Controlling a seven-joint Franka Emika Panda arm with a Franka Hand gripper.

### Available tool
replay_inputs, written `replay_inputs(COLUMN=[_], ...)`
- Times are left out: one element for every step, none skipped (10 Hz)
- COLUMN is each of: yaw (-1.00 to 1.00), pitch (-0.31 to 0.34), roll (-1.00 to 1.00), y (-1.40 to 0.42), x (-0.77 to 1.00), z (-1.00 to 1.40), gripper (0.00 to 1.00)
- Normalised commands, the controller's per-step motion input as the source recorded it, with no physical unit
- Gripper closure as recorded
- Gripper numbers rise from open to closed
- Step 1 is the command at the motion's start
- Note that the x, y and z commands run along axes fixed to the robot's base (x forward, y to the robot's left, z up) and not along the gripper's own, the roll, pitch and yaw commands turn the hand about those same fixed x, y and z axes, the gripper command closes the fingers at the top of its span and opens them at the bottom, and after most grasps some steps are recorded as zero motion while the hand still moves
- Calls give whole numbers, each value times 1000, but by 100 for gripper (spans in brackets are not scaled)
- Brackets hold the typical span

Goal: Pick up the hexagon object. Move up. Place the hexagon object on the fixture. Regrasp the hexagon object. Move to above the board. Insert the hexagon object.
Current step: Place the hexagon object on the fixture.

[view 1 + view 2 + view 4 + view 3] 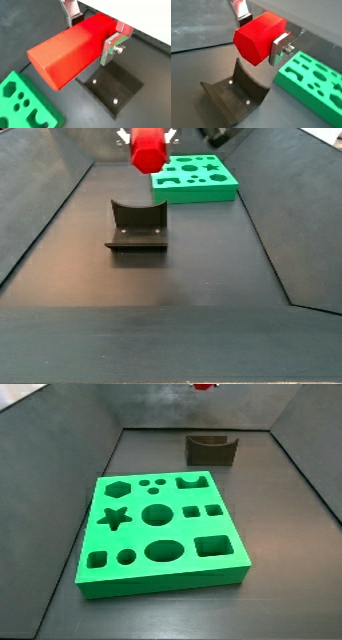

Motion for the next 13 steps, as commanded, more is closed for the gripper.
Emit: replay_inputs(yaw=[-69,-78,-80,-161,-161,-162,-158,-154,-154,-126,-115,-92,-78], pitch=[114,101,93,-8,-20,-15,-4,7,2,-4,-7,1,5], roll=[-422,-238,-209,-1000,-1000,-1000,-1000,-1000,-972,-739,-620,-385,-261], y=[70,45,44,65,66,74,76,84,89,96,99,107,104], x=[406,258,196,106,98,112,120,132,139,148,155,166,173], z=[-27,-11,-12,-1000,-1000,-1000,-1000,-1000,-1000,-1000,-1000,-1000,-1000], gripper=[100,100,100,100,100,100,100,100,100,100,100,100,100])
